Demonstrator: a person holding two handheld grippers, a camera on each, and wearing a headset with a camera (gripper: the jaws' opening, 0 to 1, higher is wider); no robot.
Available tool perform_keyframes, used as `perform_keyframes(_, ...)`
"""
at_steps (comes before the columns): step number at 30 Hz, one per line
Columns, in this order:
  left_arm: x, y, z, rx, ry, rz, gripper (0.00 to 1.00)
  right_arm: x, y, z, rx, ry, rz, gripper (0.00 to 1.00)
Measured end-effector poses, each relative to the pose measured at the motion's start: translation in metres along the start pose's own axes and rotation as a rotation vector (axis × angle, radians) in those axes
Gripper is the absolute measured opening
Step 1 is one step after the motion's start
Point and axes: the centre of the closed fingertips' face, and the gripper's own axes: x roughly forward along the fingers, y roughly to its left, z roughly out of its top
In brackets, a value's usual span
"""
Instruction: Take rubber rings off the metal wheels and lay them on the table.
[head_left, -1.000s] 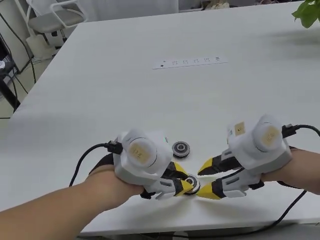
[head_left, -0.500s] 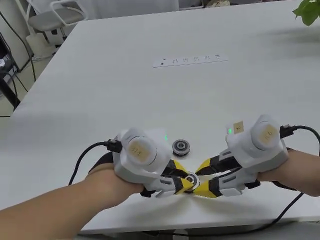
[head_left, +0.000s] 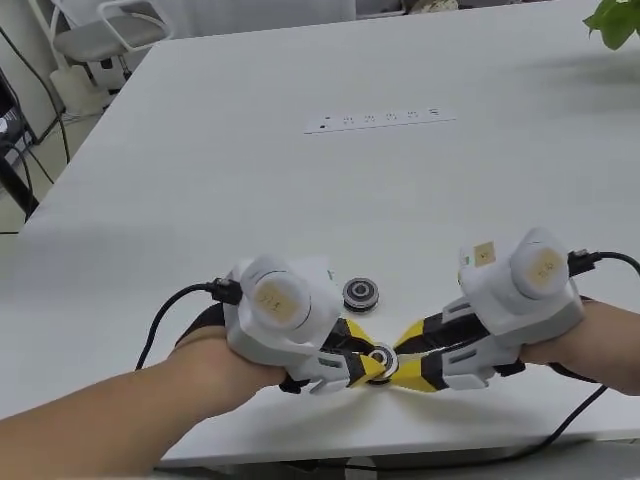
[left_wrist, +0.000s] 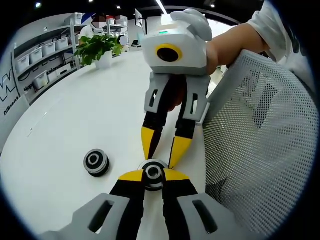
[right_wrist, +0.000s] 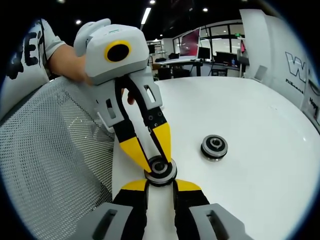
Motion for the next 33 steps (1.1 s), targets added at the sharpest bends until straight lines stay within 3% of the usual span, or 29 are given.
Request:
perform_keyframes(9, -0.0002, 0.0003, -0.0003, -0.001, 0.000, 0.002, 0.08, -0.0014, 0.0005, -0.0016, 0.022, 0.001, 0.000, 0.12)
perform_keyframes(14, -0.0001, 0.0004, -0.0004, -0.002, -0.001, 0.003, 0.08, -0.0028, -0.0037, -0.0046, 0.007, 0.003, -0.023, 0.01)
perform_keyframes(33, 0.0000, -0.0003, 0.0001, 0.002, -0.004, 0.007, 0.07, -0.0047, -0.0040, -0.0067, 0.152, -0.004, -0.014, 0.00)
